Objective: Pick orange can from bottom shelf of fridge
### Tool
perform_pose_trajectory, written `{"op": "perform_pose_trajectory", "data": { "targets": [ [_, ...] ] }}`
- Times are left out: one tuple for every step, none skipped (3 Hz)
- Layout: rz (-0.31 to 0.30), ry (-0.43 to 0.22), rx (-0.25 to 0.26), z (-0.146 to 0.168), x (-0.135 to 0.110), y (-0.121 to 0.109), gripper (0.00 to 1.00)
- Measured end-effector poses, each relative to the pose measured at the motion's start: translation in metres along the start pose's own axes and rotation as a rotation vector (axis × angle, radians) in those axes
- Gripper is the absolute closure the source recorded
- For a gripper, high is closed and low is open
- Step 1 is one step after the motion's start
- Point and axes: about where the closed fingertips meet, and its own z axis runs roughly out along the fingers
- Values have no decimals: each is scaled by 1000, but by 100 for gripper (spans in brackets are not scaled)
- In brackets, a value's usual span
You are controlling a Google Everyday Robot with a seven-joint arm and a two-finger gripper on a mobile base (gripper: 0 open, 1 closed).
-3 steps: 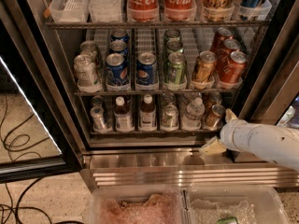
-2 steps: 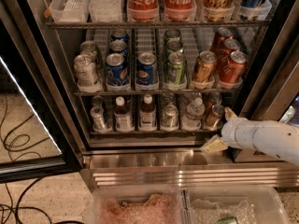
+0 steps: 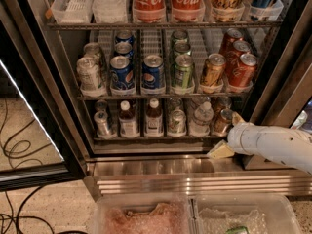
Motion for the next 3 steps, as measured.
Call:
{"op": "perform_pose_trajectory", "data": {
  "targets": [
    [19, 1, 13, 5, 6, -3, 0],
    [53, 8, 46, 9, 14, -8, 0],
    [152, -29, 69, 19, 28, -14, 0]
  ]
}}
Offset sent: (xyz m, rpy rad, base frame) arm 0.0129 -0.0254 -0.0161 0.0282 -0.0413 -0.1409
